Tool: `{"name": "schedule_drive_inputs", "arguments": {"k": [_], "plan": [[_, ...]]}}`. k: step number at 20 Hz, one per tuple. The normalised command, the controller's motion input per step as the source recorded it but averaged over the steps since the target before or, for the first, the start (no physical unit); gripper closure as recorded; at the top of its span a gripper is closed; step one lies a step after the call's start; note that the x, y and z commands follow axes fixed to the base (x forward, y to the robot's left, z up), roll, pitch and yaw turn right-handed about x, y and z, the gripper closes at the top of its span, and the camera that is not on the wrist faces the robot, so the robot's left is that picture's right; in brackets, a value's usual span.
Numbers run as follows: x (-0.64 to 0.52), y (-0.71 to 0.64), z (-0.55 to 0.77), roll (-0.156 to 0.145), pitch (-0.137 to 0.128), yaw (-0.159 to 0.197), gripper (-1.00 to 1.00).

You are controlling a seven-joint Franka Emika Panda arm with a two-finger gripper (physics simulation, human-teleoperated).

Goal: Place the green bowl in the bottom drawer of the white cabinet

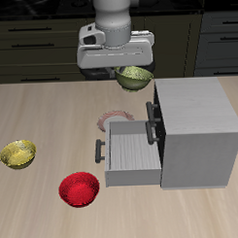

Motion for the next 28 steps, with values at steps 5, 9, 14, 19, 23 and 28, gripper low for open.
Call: {"name": "schedule_drive_inputs", "arguments": {"k": [5,9,14,19,23,28], "plan": [[0.02,-0.08,-0.21,0.001,0.016,0.011,1.0],[0.03,0.0,-0.22,0.007,0.021,0.003,1.0],[0.08,0.04,-0.31,0.018,0.031,0.016,1.0],[0.05,-0.01,-0.26,0.005,0.025,0.006,1.0],[0.05,-0.03,-0.29,0.004,0.032,0.0,1.0],[0.01,-0.01,-0.3,-0.003,0.027,0.001,1.0]]}}
